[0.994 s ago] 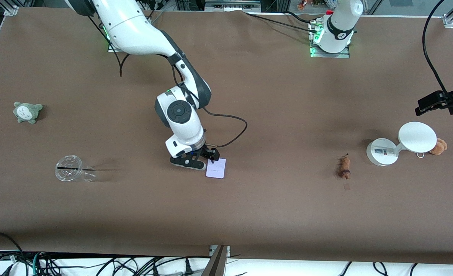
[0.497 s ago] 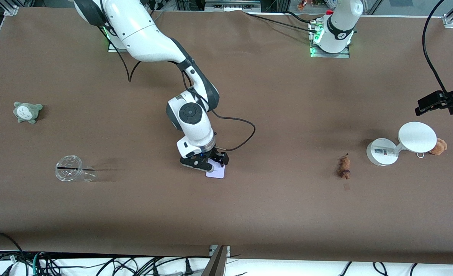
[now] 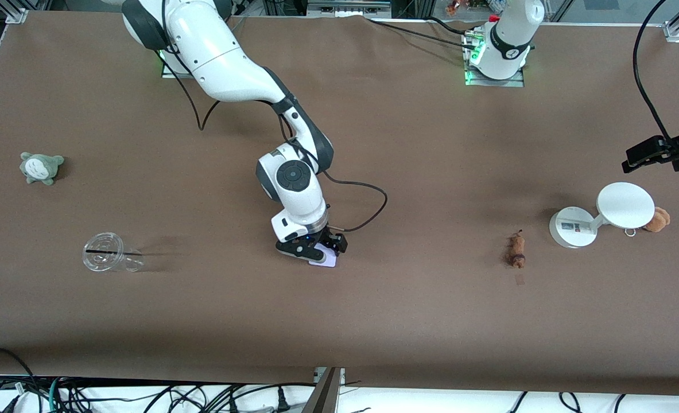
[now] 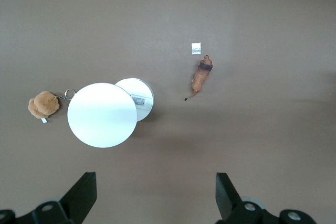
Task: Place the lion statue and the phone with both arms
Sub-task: 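Lower the right gripper and grasp the white phone, then lift and carry the phone with the right gripper toward the glass beaker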
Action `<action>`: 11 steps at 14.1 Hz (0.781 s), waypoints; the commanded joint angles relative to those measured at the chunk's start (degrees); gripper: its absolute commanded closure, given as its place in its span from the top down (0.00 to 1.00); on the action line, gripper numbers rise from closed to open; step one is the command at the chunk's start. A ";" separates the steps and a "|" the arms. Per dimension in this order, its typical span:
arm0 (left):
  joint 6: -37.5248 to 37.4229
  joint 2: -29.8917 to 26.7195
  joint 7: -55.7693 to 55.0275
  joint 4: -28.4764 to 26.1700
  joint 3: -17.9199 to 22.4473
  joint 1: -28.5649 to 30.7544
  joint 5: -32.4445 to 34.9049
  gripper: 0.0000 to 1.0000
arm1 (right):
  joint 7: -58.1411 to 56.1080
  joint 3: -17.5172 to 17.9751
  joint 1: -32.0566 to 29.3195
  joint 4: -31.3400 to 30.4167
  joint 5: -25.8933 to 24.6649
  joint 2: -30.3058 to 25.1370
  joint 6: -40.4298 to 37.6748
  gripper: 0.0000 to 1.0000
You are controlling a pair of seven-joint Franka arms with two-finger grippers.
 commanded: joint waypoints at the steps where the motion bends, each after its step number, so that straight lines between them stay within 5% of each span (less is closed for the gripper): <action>1: -0.09 -0.11 0.56 0.67 0.66 -0.60 -0.35 1.00 | 1.77 -0.81 0.87 2.99 -1.20 1.89 0.01 1.00; 11: -0.09 -0.11 0.56 0.67 0.66 -0.60 -0.35 1.00 | 1.42 -0.81 1.66 2.99 -4.54 3.65 0.53 1.00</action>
